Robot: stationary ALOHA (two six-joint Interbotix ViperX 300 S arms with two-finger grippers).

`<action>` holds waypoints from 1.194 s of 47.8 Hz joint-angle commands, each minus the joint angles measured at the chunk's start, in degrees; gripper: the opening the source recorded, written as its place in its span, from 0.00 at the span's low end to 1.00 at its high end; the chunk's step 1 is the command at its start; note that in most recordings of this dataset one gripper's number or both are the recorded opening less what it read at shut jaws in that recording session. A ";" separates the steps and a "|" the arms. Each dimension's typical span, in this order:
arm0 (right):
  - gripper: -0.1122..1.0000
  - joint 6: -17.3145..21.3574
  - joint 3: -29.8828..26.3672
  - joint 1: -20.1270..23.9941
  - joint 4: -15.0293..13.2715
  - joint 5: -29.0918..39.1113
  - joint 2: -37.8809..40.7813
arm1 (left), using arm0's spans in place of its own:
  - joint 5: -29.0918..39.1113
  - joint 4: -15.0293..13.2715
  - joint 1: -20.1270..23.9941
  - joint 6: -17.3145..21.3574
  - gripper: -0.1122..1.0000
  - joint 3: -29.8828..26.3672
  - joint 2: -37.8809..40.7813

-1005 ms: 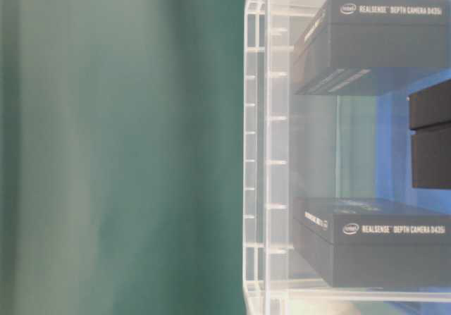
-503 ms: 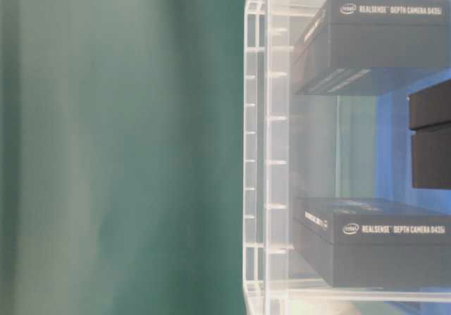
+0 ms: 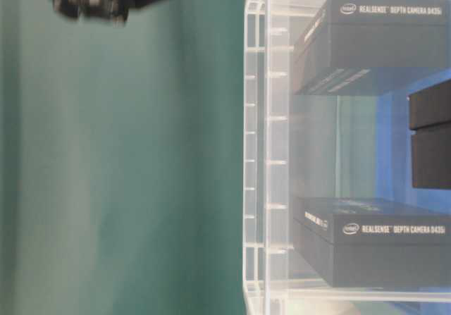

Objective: Take the box out of the case with the right arm.
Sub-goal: 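Move the open right gripper over the left black box in the case, then lower the right gripper around the left black box and close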

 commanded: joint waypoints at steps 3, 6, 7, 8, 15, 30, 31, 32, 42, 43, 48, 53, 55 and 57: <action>0.90 -0.26 -7.03 1.14 0.09 -0.70 4.31 | -0.18 0.09 0.00 0.00 0.10 -1.49 0.09; 0.90 -0.26 -9.84 1.58 0.00 -0.70 6.77 | -0.18 0.09 0.00 0.00 0.10 -1.49 -0.09; 0.90 -0.26 -10.81 1.76 -0.09 -0.70 7.56 | -0.18 0.09 0.00 0.00 0.10 -1.49 -0.09; 0.90 -0.35 -11.78 1.85 -0.09 -0.70 8.35 | -0.18 0.09 0.00 0.00 0.10 -1.49 -0.09; 0.90 -0.88 -19.42 2.55 -0.09 -0.70 14.33 | -0.18 0.09 0.00 0.09 0.10 -1.41 -0.62; 0.90 -1.76 -36.74 3.87 -0.09 -0.53 27.33 | -0.18 0.09 0.00 0.18 0.10 -0.97 -2.55; 0.90 -1.85 -37.79 3.96 -0.18 -0.53 28.30 | -0.09 0.09 0.00 0.18 0.10 -0.88 -2.81; 0.90 -1.85 -38.76 4.04 0.00 -0.53 29.09 | -0.09 0.09 0.00 0.18 0.10 -0.88 -2.99; 0.90 -1.85 -47.64 4.66 0.09 -0.44 36.04 | 0.97 0.18 0.00 0.18 0.10 -0.88 -4.57; 0.90 -1.85 -48.25 4.66 0.18 -0.44 36.47 | 1.23 0.09 0.00 0.18 0.10 -0.88 -4.66; 0.90 -1.85 -50.19 4.75 0.79 -0.44 38.23 | 2.11 0.09 0.00 0.18 0.10 -0.88 -5.01; 0.90 -1.76 -50.80 4.83 1.05 -0.35 39.38 | 2.46 0.09 0.00 0.18 0.10 -0.88 -5.27; 0.90 -1.76 -50.80 4.83 1.14 -0.26 39.46 | 2.55 0.09 0.00 0.18 0.10 -0.79 -5.36; 0.90 -1.76 -50.80 4.83 1.05 -0.09 39.46 | 2.55 0.18 0.00 0.18 0.10 -0.88 -5.45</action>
